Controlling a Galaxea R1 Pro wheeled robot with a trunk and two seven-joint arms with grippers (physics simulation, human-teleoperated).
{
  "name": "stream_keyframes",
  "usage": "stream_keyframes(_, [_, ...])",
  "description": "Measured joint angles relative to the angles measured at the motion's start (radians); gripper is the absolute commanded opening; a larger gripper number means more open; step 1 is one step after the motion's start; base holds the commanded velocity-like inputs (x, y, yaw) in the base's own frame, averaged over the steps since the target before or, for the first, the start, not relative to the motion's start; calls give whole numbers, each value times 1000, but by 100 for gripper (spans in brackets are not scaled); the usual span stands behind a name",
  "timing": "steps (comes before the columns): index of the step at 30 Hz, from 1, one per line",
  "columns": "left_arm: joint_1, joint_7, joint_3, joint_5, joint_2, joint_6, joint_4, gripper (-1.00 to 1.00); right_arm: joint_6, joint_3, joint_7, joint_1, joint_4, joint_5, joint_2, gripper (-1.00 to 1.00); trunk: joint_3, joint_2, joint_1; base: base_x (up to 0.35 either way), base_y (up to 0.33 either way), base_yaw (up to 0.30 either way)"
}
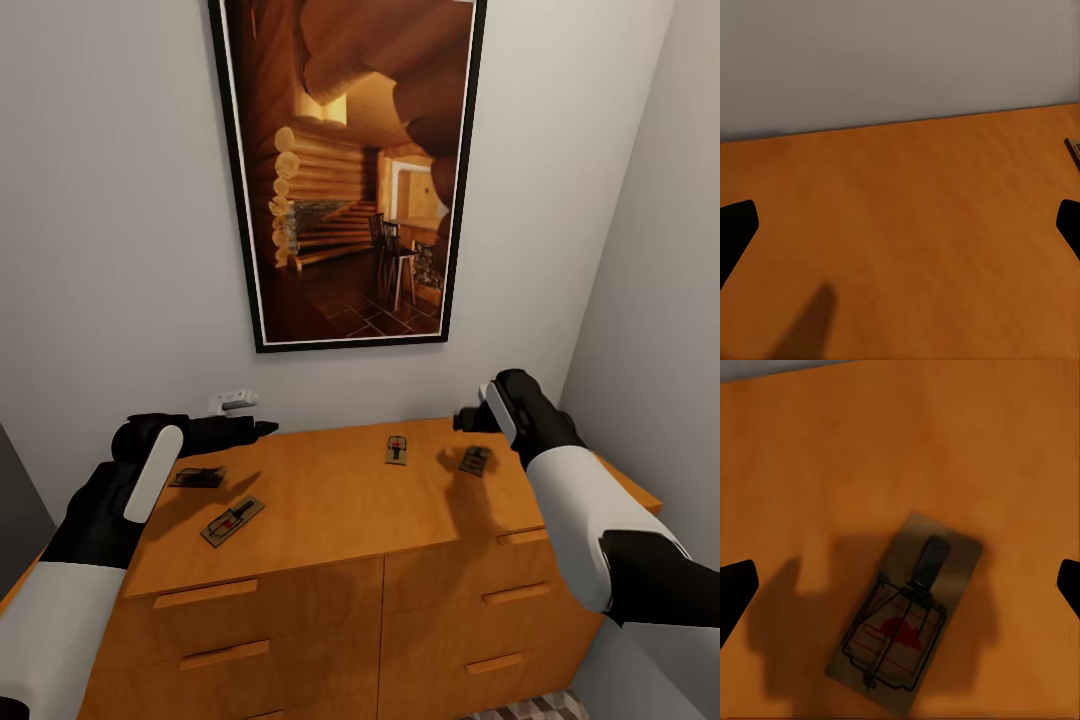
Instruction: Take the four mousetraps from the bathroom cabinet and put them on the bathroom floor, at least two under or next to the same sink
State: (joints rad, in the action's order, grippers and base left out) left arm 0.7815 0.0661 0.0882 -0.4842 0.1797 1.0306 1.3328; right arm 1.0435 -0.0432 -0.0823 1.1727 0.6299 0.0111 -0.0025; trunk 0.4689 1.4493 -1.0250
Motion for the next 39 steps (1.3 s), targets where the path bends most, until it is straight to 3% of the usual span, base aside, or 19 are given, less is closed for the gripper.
stream_keyframes(13, [0, -1, 0, -1, -1, 0, -2, 100, 0, -45, -1, 0, -79, 2, 3, 100, 0, 0, 0, 0, 0, 0])
stream_keyframes(39, [0, -1, 0, -2, -1, -1, -3, 100, 0, -57, -2, 0, -118, 3, 1, 100, 0, 0, 0, 0, 0, 0])
